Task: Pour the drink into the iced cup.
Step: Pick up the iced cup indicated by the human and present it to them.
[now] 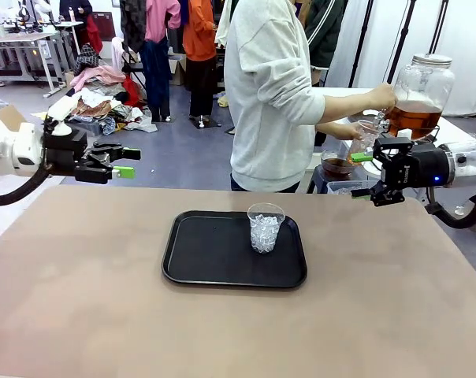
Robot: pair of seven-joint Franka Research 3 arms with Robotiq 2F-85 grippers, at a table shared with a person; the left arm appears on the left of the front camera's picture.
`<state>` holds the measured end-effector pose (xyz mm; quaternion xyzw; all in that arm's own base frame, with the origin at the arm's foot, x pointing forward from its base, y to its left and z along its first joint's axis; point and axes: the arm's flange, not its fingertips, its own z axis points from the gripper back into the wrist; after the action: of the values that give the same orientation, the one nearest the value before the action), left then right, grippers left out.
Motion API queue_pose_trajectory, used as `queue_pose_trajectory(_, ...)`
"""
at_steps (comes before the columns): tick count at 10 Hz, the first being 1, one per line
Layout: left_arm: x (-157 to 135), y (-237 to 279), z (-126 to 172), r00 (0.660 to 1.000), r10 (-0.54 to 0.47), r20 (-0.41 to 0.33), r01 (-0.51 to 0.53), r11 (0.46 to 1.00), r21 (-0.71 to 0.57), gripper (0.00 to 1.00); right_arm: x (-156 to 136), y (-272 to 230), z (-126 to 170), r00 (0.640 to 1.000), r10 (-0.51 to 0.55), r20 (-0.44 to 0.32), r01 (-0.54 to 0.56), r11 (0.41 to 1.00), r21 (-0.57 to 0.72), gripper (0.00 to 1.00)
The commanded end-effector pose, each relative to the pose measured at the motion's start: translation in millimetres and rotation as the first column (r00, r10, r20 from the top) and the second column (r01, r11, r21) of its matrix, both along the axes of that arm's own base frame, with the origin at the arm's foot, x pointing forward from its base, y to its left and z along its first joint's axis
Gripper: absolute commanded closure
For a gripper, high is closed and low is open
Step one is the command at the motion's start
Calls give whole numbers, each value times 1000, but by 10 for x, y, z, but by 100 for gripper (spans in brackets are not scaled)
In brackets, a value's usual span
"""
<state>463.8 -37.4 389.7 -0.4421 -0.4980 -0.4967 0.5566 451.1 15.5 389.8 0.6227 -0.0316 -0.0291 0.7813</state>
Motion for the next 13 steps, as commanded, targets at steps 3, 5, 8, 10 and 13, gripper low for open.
queue_pose_trajectory(3,-5,-4,22,1000,0,5,0,1000,2,0,-8,0,8,1000,-2,1,2,1000,4,0)
queue_pose_trajectory(5,-5,-4,22,1000,0,5,0,1000,2,0,-8,0,8,1000,-2,1,2,1000,4,0)
queue_pose_trajectory(8,-5,-4,22,1000,0,5,0,1000,2,0,-8,0,8,1000,-2,1,2,1000,4,0)
queue_pose_trajectory(10,-5,-4,22,1000,0,5,0,1000,2,0,-8,0,8,1000,-2,1,2,1000,4,0)
queue_pose_trajectory(13,-5,-4,22,1000,0,5,0,1000,2,0,-8,0,8,1000,-2,1,2,1000,4,0)
